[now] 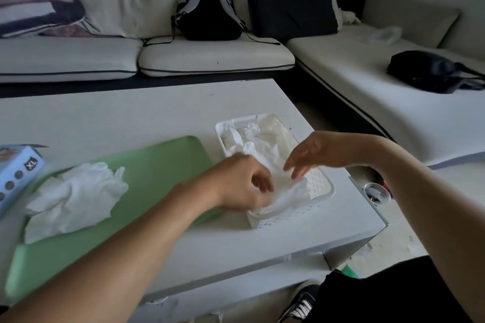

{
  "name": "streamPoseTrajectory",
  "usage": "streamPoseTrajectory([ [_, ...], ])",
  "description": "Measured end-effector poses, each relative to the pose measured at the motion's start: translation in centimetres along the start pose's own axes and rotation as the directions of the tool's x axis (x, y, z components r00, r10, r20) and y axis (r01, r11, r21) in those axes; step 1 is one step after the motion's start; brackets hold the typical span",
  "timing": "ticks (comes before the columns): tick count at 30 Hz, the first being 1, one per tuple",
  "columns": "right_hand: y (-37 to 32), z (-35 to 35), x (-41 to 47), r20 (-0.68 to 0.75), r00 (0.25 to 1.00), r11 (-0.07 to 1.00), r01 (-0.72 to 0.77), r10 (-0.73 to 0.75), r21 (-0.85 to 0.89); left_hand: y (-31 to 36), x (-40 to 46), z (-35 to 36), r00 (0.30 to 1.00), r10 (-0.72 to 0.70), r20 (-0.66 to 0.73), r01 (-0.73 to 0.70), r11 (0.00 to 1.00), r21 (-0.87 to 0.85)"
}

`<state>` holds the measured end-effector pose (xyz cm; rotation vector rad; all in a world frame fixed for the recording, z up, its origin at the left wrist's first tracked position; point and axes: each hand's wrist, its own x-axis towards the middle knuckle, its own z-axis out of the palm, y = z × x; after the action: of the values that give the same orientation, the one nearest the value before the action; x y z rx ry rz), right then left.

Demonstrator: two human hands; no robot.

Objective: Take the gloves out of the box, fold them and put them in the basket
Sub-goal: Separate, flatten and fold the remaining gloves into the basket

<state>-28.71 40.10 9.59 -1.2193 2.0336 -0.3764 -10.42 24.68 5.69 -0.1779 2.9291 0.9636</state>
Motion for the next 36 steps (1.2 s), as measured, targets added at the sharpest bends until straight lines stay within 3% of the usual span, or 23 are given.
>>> streamPoseTrajectory([
  [2,-0.3,-0.4,1.0,-0.239,0.971,0.996,0.050,-0.033,0.067,0.1,0.8,-1.2,0.987,-0.039,-0.155,0.048,0.997,0.054],
  [4,-0.6,-0.2,2.5,-0.423,0.897,0.991,0.120,-0.131,-0.053,0.2,1.7,-1.6,0.967,-0.096,-0.235,0.160,0.948,0.274],
  [6,-1.5,0.8,3.8,-0.339,0.927,0.976,0.097,-0.160,-0.195,0.6,2.4,-1.0,0.970,-0.167,-0.174,0.229,0.865,0.447],
  [9,-2.4,2.9,5.3,-0.081,0.996,0.889,-0.074,0.042,-0.452,1.2,3.0,0.7,0.957,-0.287,-0.050,0.259,0.761,0.594],
  [11,-2.2,3.5,5.8,-0.028,0.989,0.816,-0.134,0.143,-0.563,0.9,3.2,1.1,0.951,-0.304,-0.048,0.249,0.668,0.702],
  [14,-1.1,3.6,6.5,-0.046,0.993,0.839,-0.119,0.112,-0.531,0.1,3.3,1.0,0.946,-0.319,-0.056,0.246,0.595,0.765],
  [17,-0.4,3.6,7.6,-0.095,0.994,0.879,-0.089,0.050,-0.469,-0.5,3.2,1.0,0.937,-0.341,-0.073,0.276,0.599,0.752],
  [20,0.0,3.9,8.4,-0.068,0.993,0.866,-0.121,0.101,-0.486,-0.7,3.1,0.8,0.936,-0.339,-0.094,0.299,0.626,0.721],
  [24,-1.7,2.9,7.8,-0.038,0.992,0.836,-0.121,0.119,-0.535,-1.1,2.6,0.4,0.950,-0.287,-0.125,0.304,0.749,0.588],
  [27,-4.9,1.1,6.3,-0.125,0.992,0.880,-0.040,-0.022,-0.473,-1.7,0.9,-1.7,0.957,-0.232,-0.173,0.283,0.878,0.386],
  [30,-9.3,0.9,5.5,-0.284,0.926,0.897,0.110,-0.249,-0.428,-3.6,-2.5,-5.2,0.943,-0.191,-0.272,0.250,0.947,0.201],
  [33,-13.7,3.9,7.1,-0.295,0.851,0.865,0.301,-0.434,-0.403,-7.5,-6.9,-7.8,0.908,-0.248,-0.337,0.324,0.926,0.193],
  [36,-17.5,9.7,10.3,-0.138,0.853,0.817,0.419,-0.504,-0.396,-13.0,-13.2,-9.6,0.820,-0.444,-0.362,0.534,0.821,0.202],
])
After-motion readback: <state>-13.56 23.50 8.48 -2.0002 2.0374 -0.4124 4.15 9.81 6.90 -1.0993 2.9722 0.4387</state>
